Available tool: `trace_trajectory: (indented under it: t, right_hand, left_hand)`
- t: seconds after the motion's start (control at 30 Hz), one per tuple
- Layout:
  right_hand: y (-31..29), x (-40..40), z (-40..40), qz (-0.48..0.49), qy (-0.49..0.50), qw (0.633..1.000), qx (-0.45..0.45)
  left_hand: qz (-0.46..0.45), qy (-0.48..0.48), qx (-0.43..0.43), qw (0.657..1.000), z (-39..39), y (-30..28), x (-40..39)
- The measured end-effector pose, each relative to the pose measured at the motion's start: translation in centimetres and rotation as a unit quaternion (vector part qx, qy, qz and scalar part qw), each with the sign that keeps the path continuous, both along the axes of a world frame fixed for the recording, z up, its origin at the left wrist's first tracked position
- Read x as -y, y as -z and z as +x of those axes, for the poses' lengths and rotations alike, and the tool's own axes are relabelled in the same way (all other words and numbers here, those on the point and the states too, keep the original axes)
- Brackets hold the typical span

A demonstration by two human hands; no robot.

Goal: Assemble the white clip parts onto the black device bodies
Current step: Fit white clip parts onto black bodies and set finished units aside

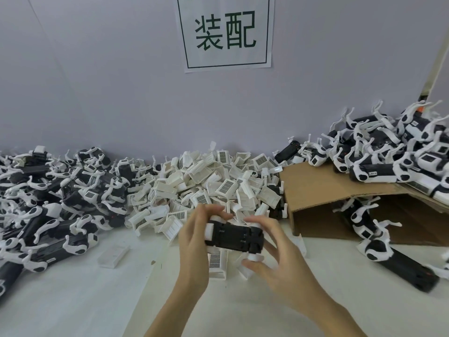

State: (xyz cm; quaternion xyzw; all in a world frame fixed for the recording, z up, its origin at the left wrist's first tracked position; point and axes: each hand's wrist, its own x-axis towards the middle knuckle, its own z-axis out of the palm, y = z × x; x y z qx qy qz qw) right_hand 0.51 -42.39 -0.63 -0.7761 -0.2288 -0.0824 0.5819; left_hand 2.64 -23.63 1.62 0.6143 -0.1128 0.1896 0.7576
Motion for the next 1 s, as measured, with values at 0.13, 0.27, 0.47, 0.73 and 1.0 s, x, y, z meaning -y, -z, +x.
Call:
trace_trajectory:
  t: [0.13,0.27,0.47,0.73,1.0]
  right_hand:
    - [1.0,-1.7,-0.6,-0.108,0.040,0.992,0.050]
    - [2.1,-2.6,-0.8,-0.136,0.056,0.984,0.103]
    - [1.3,-1.7,-0.3,0.012,0.046,0.999,-0.004]
    - [0.6,0.3,1.2,0.294,-0.036,0.924,-0.242]
    - [0.9,-0.7,0.9,0.226,-0.019,0.960,-0.167]
  left_hand:
    - [-0.191,-0.066,-0.053,0.978,0.1,-0.3,-0.3]
    - [-0.199,-0.027,-0.033,0.979,0.2,-0.7,-1.2]
    - [0.002,0.018,0.013,1.000,0.8,0.0,-1.1]
    - [0.151,0.066,-0.056,0.985,0.0,-0.1,-0.1]
    - [0.102,0.038,-0.025,0.994,-0.5,-0.5,0.3]
